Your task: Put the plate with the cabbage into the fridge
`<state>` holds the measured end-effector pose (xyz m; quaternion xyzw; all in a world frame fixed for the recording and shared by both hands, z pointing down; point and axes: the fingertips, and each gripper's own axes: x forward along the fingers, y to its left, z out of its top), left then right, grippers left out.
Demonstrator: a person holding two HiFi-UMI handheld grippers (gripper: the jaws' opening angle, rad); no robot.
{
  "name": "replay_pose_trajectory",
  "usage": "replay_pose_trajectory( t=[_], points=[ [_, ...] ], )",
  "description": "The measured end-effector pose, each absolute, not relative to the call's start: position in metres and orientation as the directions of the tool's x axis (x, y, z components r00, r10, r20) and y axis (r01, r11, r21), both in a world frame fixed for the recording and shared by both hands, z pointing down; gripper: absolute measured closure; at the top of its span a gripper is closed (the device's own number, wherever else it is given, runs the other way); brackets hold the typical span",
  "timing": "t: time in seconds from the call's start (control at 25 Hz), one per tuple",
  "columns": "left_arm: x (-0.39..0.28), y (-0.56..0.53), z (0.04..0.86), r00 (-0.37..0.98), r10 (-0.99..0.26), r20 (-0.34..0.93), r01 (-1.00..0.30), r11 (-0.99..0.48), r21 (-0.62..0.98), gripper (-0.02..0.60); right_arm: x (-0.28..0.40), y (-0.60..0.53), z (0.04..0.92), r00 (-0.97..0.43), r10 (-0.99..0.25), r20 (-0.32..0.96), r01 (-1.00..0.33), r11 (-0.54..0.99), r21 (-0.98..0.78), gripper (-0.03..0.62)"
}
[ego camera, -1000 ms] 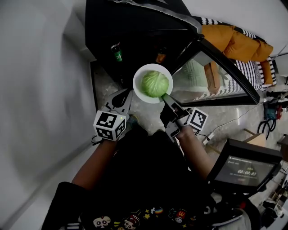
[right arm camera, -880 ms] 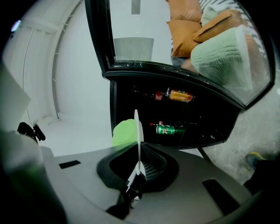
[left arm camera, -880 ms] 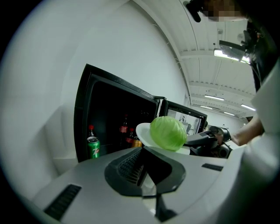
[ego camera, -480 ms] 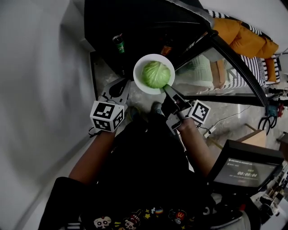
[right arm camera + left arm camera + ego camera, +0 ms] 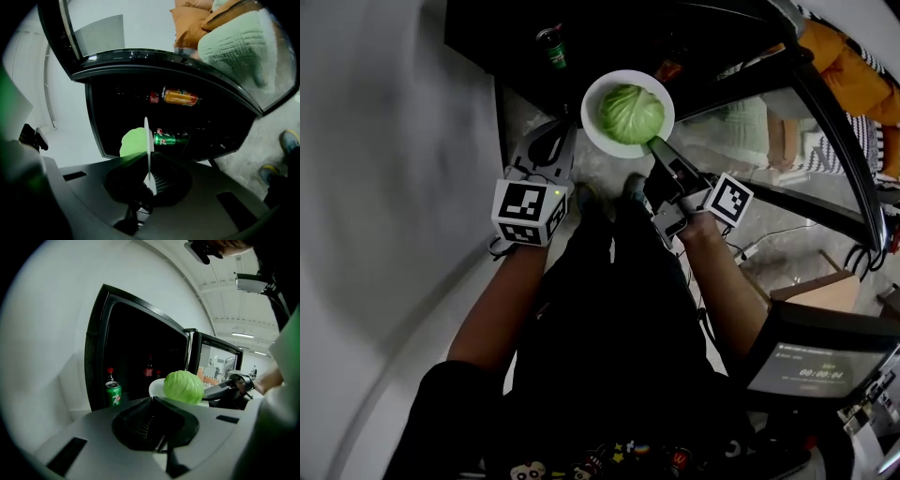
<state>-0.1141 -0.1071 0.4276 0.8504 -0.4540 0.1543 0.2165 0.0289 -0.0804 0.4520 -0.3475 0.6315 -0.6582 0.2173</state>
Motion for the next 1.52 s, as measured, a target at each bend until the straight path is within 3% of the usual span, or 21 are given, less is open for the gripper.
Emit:
replay_pose_trajectory(
  t=[0.2,0.48,1.52],
  points=[
    [-0.112,-0.104,0.411,0.536,-0.742,0.404,-0.844,-0.492,0.214,0.577,0.021,-0.08,0.44,-0.657,-0.74,0.142,-0.146,-0.06,-0.987,0.577],
    [-0.106,-0.085,0.38,0.455,-0.785,0.421,-0.889,-0.43,0.157,0.577,0.023,-0.072,0.424,-0.679,-0.727,0.106,-0.093,-0.059,-0.994,0.577],
    [-0.101,-0.083,0.387,0.412,-0.81,0.418,-0.91,-0.384,0.155,0.577,0.024,-0.081,0.442,-0.648,-0.751,0.127,-0.09,-0.09,-0.992,0.577]
  ],
)
